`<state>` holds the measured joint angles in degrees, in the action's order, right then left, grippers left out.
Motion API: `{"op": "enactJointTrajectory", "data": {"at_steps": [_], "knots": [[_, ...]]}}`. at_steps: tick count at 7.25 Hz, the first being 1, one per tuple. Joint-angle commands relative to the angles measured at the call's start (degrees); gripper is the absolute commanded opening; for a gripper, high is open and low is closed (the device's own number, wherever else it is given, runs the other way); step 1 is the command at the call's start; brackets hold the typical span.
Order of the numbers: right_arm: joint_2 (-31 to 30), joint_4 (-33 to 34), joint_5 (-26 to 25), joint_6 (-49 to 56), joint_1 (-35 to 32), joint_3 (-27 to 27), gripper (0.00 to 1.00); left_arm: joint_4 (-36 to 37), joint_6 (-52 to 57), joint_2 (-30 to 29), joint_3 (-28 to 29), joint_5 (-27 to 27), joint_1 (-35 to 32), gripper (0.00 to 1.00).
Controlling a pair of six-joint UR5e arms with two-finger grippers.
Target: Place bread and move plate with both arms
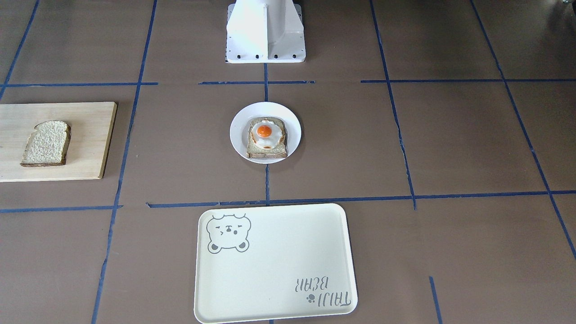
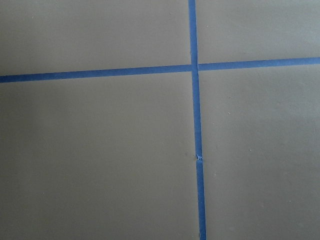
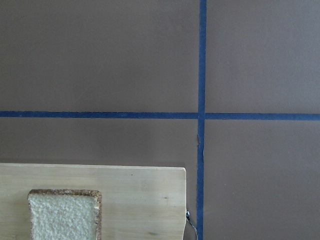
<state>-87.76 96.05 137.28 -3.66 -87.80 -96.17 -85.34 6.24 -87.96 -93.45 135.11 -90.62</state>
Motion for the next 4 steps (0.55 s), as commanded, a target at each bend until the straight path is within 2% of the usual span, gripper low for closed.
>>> {"op": "enactJointTrajectory", "data": {"at_steps": [1,2,3,4], "knots": [[-6.3,-6.0,0.2,-8.2,3.5,-6.6,1.0,0.0,0.0,0.1,-0.1,0.1,0.0,1.0],[-9.9,-18.5,0.1,-17.8,6.8,-6.6,1.0,0.0,0.0,0.1,-0.1,0.1,0.0,1.0],[-11.4,-28.2,-0.3,-26.8,11.1,-5.1,1.0,0.0,0.0,0.1,-0.1,0.1,0.0,1.0],[-11.4,-34.5,-0.4,-33.6,14.4,-3.0,1.0,0.0,0.0,0.1,-0.2,0.1,0.0,1.0]]}}
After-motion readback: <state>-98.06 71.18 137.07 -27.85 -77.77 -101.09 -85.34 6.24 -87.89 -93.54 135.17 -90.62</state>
